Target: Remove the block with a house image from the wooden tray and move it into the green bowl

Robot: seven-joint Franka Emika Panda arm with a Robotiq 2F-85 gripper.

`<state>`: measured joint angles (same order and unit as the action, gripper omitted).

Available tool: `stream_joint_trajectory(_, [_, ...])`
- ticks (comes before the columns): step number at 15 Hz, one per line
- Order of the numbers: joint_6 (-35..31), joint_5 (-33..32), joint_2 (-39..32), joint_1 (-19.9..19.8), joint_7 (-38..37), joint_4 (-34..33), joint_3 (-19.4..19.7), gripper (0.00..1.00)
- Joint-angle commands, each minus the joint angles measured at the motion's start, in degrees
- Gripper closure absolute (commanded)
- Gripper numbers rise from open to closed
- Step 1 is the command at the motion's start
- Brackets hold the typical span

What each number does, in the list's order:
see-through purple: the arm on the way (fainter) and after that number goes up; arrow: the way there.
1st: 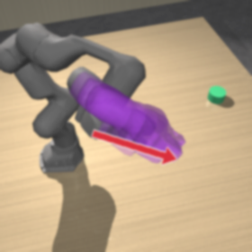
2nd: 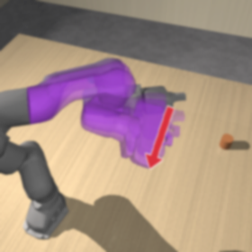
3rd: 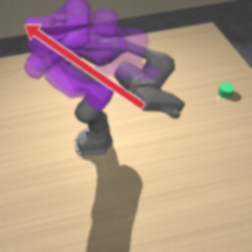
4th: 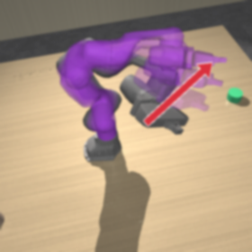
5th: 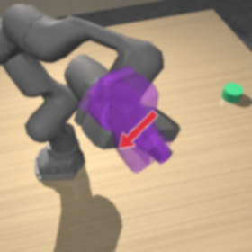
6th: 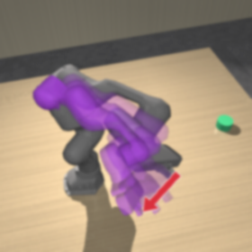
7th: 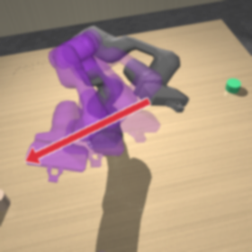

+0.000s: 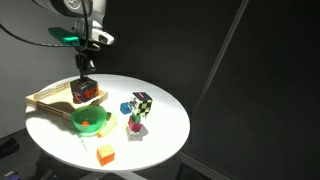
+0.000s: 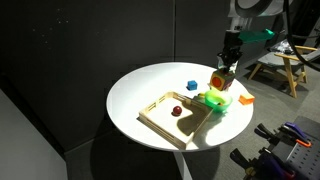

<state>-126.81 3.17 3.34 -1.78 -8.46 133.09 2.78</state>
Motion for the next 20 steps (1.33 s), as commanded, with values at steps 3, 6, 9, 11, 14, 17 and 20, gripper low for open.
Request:
stream_joint_trajectory(3, [1.1,1.1,-0.2,-1.5,1.4,-0.8,1.2,0.98])
stream_joint_trajectory(6, [-0.2,0.8,-0.8,-1.8,1.4,-0.3,1.3,0.98])
stream_joint_trajectory(9, [-2.0,0.5,-2.0,-1.7,1.4,0.0,1.3,0.98])
stream_joint_trajectory(11, [-3.6,0.2,-3.0,-1.8,1.4,0.2,1.4,0.98])
stream_joint_trajectory(14, [-6.3,-0.2,-4.8,-1.8,1.0,0.4,1.4,0.98])
stream_joint_trajectory(17, [-8.0,-0.2,-6.5,-1.8,1.1,0.7,1.5,0.98])
stream_joint_trajectory(20, [-8.9,-0.1,-7.9,-1.7,1.2,0.8,1.5,0.98])
